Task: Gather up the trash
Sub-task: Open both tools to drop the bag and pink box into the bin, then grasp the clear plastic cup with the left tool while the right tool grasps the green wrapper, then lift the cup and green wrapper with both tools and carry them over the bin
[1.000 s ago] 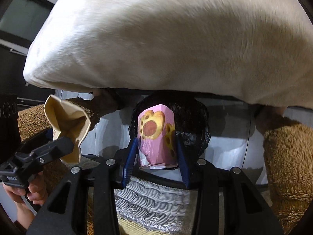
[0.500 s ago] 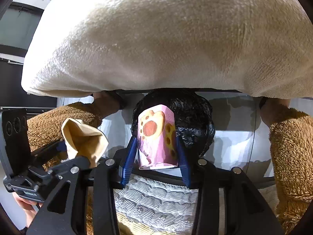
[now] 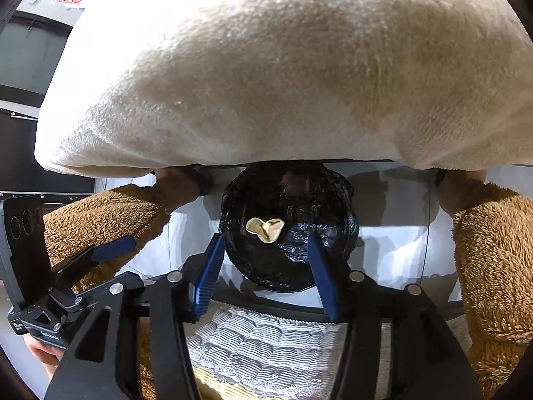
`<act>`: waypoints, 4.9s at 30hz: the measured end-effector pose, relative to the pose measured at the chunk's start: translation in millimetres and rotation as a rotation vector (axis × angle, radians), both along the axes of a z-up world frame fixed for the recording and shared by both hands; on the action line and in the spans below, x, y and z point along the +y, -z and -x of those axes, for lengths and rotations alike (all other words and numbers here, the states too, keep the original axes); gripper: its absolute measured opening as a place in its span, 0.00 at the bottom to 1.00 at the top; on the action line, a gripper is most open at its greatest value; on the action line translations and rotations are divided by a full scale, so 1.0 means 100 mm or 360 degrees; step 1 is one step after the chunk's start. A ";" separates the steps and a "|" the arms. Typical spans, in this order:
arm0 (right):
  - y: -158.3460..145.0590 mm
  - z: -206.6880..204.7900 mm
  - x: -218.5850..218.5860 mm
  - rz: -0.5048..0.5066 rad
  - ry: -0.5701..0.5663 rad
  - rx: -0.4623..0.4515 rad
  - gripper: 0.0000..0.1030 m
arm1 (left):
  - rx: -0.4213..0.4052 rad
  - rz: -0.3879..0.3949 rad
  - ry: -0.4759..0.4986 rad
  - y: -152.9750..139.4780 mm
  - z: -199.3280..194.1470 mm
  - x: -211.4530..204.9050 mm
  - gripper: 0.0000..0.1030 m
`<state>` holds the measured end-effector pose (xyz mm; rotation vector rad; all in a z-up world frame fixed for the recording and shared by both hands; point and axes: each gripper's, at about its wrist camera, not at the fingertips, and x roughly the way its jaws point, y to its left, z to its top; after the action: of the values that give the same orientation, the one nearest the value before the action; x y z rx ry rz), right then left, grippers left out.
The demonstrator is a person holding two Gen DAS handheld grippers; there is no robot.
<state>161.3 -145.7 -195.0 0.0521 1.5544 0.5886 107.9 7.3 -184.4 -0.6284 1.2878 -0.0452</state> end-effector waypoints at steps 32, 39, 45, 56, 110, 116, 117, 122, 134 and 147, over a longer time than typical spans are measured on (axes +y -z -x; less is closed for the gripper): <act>-1.54 0.03 -0.02 -0.0506 -0.0213 -0.0985 0.51 | -0.0825 -0.0366 -0.0043 -1.27 0.08 0.19 0.93; -1.63 -0.37 0.06 -0.0478 -0.0219 -0.1044 0.52 | -0.0877 -0.0472 -0.0038 -1.47 -0.16 0.45 0.93; -1.62 -0.71 0.19 -0.0433 -0.0225 -0.1052 0.52 | -0.0890 -0.0540 -0.0053 -1.55 -0.43 0.66 0.93; -1.53 -1.25 0.51 -0.0348 -0.0223 -0.1078 0.61 | -0.0900 -0.0636 -0.0121 -1.63 -1.08 1.05 0.93; -1.37 -1.96 0.90 -0.0332 -0.0228 -0.1112 0.22 | -0.0954 -0.0770 -0.0175 -1.62 -1.67 1.35 0.56; -1.46 -1.93 0.76 -0.0329 -0.0163 -0.1156 0.21 | -0.0980 -0.0769 -0.0202 -1.66 -1.61 1.37 0.56; -1.48 -1.93 0.74 -0.0333 -0.0153 -0.1159 0.21 | -0.0984 -0.0769 -0.0205 -1.67 -1.60 1.37 0.56; -1.55 -1.83 0.62 -0.0344 -0.0118 -0.1182 0.21 | -0.1009 -0.0757 -0.0217 -1.72 -1.52 1.35 0.56; -1.74 -1.44 0.39 -0.0381 -0.0074 -0.1222 0.21 | -0.1086 -0.0701 -0.0258 -1.84 -1.19 1.22 0.56; -1.81 -0.93 0.10 -0.0417 0.0000 -0.1236 0.21 | -0.1154 -0.0602 -0.0247 -1.81 -0.71 0.84 0.56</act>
<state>254.3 -135.7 -13.8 0.0176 0.7220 0.7026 178.6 91.8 -2.9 -0.3295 0.5211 0.0909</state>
